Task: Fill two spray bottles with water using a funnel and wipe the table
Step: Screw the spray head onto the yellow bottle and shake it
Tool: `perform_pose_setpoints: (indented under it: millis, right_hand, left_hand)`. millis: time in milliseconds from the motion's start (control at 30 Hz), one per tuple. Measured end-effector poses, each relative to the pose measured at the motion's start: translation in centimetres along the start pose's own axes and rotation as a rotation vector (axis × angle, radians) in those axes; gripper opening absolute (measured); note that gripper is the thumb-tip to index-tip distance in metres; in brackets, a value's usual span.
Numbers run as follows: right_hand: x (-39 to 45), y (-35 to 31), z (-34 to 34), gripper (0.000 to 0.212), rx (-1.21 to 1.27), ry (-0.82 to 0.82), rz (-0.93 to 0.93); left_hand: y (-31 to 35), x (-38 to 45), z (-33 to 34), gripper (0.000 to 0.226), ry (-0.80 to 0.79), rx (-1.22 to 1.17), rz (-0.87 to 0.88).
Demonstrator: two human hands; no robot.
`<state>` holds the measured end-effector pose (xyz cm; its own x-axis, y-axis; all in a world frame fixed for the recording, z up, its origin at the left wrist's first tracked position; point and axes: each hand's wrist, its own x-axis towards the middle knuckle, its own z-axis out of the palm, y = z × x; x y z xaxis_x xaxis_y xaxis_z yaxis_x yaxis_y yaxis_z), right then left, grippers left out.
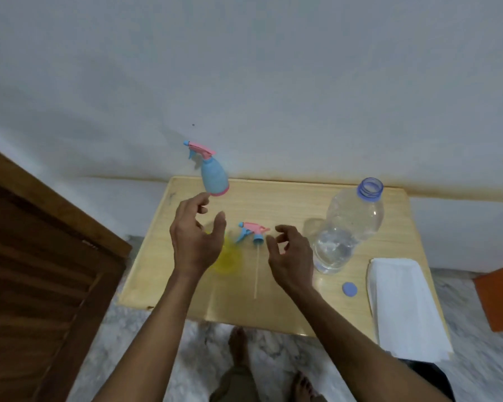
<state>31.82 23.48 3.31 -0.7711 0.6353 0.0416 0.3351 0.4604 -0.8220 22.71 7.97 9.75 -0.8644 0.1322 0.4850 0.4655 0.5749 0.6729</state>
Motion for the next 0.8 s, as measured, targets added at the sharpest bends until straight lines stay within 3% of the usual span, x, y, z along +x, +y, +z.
perform_pose_setpoints:
  millis: [100,233,300,500,800]
  right_hand:
    - [3.4,-0.8,2.2,0.035,-0.198,-0.143,0.082]
    - [6.3,-0.8,4.9,0.041,-0.416,-0.321,0.215]
    - [6.9,-0.6,6.3,0.046,-0.469,-0.325,0.28]
    - [7.6,-0.4,9.2,0.068,-0.574,-0.27,0.442]
    - [8.1,-1.0,11.0,0.052,-0.55,-0.245,0.567]
  left_hand:
    - [-4.9,0.6,-1.8,0.056,-0.12,-0.047,-0.173]
    - [-10.7,-1.1,-2.3,0.083,-0.554,-0.029,-0.311]
    - [-12.2,-2.2,-1.7,0.093,-0.668,-0.061,-0.33]
    - [-13.3,-3.3,1.6,0.102,-0.647,-0.241,-0.403]
    - [-13.8,-3.7,3.3,0.085,-0.608,-0.309,-0.387]
